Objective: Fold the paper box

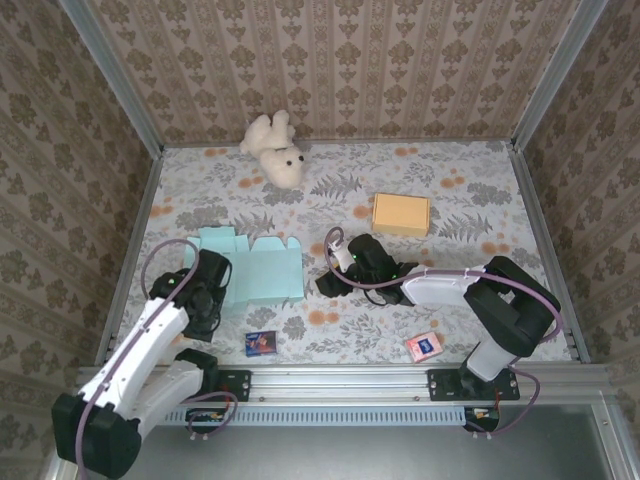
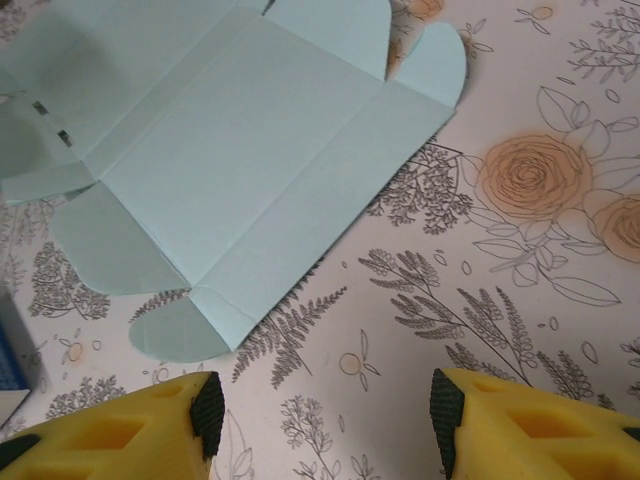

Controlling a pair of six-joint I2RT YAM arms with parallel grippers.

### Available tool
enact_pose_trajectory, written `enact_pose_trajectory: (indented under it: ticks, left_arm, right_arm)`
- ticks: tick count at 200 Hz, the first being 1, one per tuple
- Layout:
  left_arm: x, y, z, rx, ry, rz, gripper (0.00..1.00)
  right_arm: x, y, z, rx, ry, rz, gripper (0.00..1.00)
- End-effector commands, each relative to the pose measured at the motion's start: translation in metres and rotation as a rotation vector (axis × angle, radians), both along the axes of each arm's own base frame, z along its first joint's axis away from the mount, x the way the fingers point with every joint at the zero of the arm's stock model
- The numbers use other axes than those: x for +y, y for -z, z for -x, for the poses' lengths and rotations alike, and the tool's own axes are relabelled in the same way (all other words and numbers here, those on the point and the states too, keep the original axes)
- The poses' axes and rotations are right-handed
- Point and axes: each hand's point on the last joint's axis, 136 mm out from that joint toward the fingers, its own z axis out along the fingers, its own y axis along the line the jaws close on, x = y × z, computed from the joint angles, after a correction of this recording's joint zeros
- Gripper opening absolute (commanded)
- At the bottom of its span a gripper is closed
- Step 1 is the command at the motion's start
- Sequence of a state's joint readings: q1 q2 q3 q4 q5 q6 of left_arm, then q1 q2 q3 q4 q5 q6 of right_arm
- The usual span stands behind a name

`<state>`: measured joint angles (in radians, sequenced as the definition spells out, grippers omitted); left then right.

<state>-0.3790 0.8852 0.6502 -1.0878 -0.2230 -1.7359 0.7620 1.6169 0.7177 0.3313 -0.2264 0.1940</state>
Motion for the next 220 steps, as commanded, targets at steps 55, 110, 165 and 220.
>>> enact_pose_trajectory:
  ticks: [55, 110, 165, 220]
  left_arm:
    - [0.009, 0.027, -0.036, -0.109, -0.024, -0.076, 0.63]
    - [0.022, 0.025, -0.045, -0.211, 0.013, -0.139, 0.03]
    - [0.012, -0.046, -0.085, -0.588, 0.180, -0.162, 0.00]
    - [-0.075, -0.164, -0.120, -0.992, 0.739, -0.210, 0.00]
  right_arm:
    - [0.022, -0.026, 0.031, -0.030, -0.182, -0.155, 0.60]
    - [0.033, -0.037, 0.042, -0.042, -0.209, -0.164, 0.59]
    - [0.013, -0.070, 0.029, -0.093, -0.075, -0.125, 0.59]
    - [-0.041, -0.143, 0.028, -0.225, 0.130, -0.131, 0.60]
